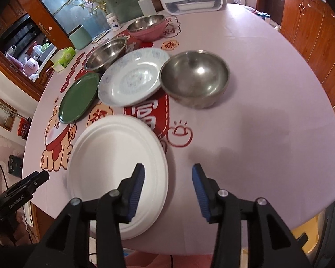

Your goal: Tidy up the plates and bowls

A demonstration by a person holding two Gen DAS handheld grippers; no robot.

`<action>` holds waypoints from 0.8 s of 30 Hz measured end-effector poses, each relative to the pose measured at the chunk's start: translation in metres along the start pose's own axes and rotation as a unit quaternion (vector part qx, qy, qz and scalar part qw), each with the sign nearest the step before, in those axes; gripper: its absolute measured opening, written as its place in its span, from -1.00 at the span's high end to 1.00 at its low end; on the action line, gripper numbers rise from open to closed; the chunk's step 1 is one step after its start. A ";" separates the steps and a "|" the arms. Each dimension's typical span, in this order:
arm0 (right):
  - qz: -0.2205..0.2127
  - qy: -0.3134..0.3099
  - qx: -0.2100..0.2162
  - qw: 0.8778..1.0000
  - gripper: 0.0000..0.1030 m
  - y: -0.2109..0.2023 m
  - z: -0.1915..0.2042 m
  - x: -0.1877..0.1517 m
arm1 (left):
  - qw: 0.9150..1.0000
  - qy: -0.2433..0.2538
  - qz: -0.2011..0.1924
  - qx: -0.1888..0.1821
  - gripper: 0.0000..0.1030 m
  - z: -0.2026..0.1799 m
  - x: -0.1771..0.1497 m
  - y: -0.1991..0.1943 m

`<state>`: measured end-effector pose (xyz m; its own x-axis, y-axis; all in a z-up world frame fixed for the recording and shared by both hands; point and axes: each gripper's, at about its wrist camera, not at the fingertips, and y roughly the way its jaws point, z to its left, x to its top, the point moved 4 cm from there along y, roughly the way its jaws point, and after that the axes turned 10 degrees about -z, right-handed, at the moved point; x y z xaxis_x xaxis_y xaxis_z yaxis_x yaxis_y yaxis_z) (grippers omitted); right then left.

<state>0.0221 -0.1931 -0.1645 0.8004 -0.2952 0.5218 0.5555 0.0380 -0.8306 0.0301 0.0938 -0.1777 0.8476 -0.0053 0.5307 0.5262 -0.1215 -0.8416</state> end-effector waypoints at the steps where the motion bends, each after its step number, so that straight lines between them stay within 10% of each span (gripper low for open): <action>1: -0.001 -0.003 0.000 1.000 0.13 0.000 0.000 0.004 | 1.000 -0.004 0.000 -0.001 -0.04 -0.001 0.002 -0.001; 24: -0.033 -0.069 0.027 0.997 -0.05 0.022 -0.035 0.128 | 0.998 -0.054 -0.005 0.026 -0.17 -0.046 0.046 0.022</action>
<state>0.1291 -0.2631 -0.1229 0.7828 -0.1643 0.6002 0.6166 0.0750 -0.7837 0.0776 0.0456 -0.1667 0.8434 0.1025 0.5274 0.5349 -0.0689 -0.8421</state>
